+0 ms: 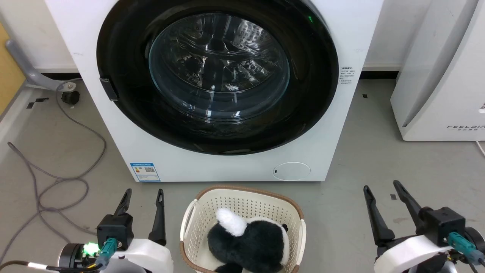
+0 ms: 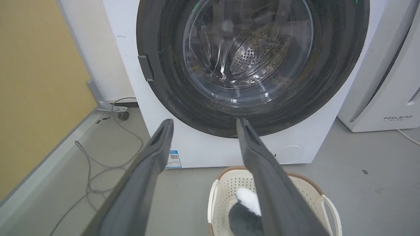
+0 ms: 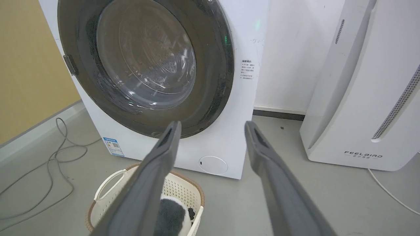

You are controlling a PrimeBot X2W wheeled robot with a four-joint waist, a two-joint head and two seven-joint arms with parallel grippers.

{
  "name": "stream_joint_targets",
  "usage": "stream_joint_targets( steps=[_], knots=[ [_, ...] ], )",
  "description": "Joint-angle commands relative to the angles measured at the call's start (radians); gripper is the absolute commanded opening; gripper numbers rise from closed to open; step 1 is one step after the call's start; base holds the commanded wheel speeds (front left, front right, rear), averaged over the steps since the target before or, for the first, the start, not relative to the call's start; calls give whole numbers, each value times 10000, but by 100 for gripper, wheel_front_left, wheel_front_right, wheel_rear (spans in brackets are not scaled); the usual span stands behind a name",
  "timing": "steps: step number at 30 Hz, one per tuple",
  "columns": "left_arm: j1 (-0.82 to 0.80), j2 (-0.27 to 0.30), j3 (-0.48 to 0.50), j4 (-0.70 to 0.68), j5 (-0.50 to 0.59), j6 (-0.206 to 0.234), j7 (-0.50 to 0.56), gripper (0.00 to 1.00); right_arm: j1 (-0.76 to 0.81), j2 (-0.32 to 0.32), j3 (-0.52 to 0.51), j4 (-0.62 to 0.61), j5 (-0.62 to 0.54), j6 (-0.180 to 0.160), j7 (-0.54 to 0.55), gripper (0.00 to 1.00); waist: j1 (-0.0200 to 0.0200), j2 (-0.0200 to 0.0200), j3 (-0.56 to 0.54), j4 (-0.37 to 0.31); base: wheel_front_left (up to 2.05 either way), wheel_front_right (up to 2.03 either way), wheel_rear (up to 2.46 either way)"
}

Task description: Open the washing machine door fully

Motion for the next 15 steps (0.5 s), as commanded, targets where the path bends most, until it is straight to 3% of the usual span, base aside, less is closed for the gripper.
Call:
stream_joint_targets(
  steps=[1, 15],
  knots=[
    [-13, 0, -12, -66, -85, 70, -124, 100, 6, 0, -56, -128, 222, 1, -116, 100, -1, 0, 4, 3, 0, 0, 0],
    [-29, 1, -78, -178, -182, 197, -416, 100, -35, 1, -244, -319, 1406, 2, -408, 100, -1, 0, 40, 25, 0, 0, 0]
  ],
)
